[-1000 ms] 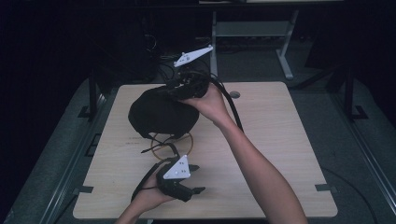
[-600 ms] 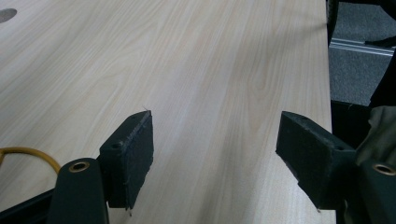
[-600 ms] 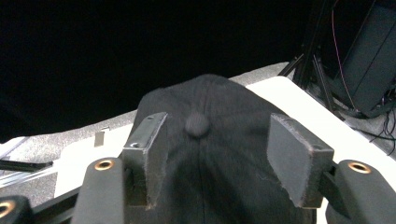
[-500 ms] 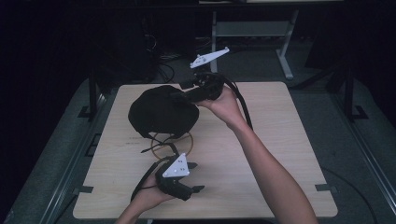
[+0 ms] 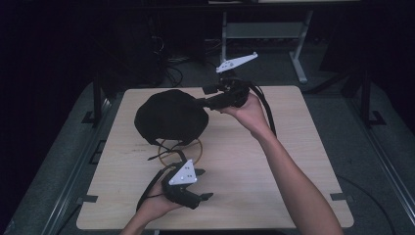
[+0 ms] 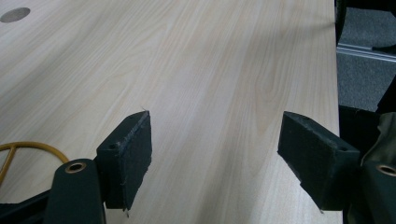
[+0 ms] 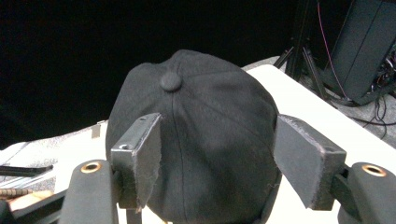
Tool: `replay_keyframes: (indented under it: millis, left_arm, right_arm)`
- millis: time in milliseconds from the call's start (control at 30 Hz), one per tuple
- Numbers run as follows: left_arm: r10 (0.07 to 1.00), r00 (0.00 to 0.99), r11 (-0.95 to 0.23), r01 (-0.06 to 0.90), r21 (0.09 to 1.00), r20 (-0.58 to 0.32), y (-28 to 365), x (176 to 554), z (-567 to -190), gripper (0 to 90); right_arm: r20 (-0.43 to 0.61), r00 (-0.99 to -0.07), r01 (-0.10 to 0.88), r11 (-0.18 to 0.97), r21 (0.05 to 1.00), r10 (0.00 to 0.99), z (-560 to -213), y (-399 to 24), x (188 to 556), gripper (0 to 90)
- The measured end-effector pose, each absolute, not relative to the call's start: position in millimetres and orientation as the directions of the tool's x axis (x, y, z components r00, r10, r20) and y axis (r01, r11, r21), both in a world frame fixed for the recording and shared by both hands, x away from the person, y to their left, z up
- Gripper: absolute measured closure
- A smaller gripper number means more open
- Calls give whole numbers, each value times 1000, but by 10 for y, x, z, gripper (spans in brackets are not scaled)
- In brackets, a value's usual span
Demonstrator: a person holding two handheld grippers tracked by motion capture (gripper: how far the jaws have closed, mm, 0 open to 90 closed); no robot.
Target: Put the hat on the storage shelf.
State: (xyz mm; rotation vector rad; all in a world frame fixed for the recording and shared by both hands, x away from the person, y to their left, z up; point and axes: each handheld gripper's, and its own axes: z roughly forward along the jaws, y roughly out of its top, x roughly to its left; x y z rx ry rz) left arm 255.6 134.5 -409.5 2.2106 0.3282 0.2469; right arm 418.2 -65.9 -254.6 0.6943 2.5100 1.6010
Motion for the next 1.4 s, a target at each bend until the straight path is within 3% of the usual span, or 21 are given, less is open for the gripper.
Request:
replay_keyframes:
  millis: [1400]
  left_arm:
    - [344,938,-582,172,795,49,1382,2576,-4095,239]
  right_arm:
    - [214,-838,416,332,847,502,-2988,-1548,3962,212]
